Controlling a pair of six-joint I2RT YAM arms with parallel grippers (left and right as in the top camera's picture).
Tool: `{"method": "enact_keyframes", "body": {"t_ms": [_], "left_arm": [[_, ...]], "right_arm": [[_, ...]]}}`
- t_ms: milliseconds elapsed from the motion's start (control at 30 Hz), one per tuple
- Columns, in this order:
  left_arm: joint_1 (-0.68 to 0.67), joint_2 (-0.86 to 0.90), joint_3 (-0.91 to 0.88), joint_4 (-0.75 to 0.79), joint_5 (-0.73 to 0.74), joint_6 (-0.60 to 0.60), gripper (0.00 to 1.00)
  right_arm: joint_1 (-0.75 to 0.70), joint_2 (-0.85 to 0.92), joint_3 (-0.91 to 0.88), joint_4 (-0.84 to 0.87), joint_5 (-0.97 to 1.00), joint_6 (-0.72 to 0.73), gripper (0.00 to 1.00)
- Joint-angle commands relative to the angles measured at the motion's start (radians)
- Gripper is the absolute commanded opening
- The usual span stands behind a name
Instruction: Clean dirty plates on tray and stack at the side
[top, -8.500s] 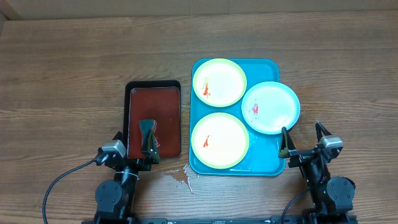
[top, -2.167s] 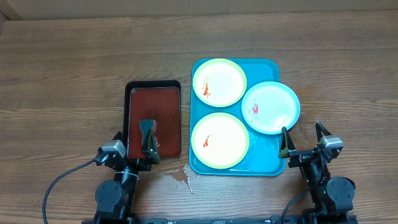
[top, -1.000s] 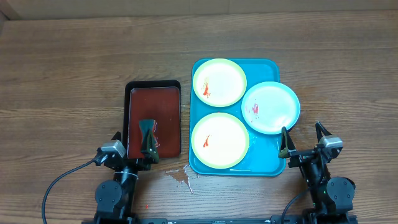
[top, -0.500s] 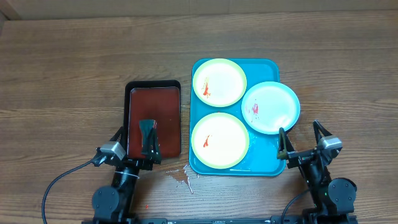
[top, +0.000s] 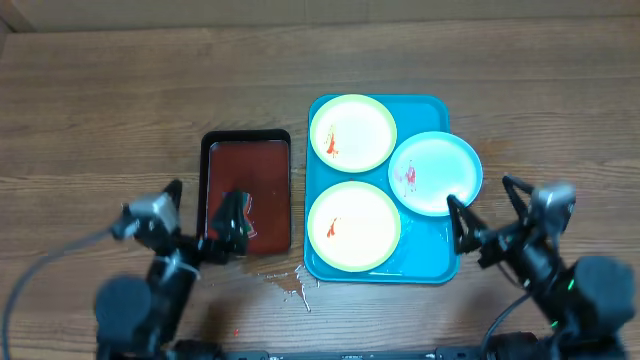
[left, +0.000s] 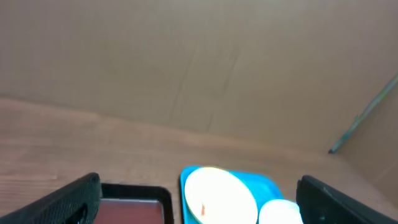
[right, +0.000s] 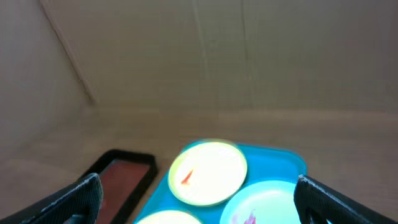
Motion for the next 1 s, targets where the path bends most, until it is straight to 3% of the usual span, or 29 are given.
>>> {"method": "enact_keyframes", "body": {"t_ms": [0, 167, 300, 500, 633, 867, 967], "left_arm": [[0.005, 0.224, 0.244, -0.163, 0.049, 0.035, 1.00], [0.005, 0.497, 0.569, -0.457, 0.121, 0.039, 1.00], [0.005, 0.632, 0.715, -0.599, 0.157, 0.072, 1.00], [0.005, 0.714, 0.747, -0.667, 0.284, 0.079, 1.00], [0.005, 0.742, 0.747, -0.695, 0.293, 0.081, 1.00], [0.005, 0.752, 0.747, -0.734, 0.280, 0.161, 1.00], [0.005, 0.752, 0.747, -0.759, 0.274, 0.161, 1.00]], "right_arm": [[0.008, 0.216, 0.259, -0.164, -0.006, 0.006, 1.00], [0.008, 0.486, 0.573, -0.439, -0.006, 0.006, 1.00], [0.008, 0.612, 0.667, -0.504, -0.027, 0.011, 1.00], [0.009, 0.711, 0.668, -0.549, -0.088, 0.010, 1.00], [0.016, 0.766, 0.658, -0.607, -0.080, 0.010, 1.00], [0.104, 0.834, 0.541, -0.609, 0.130, 0.098, 1.00], [0.150, 0.874, 0.452, -0.526, 0.184, 0.153, 0.89]]}}
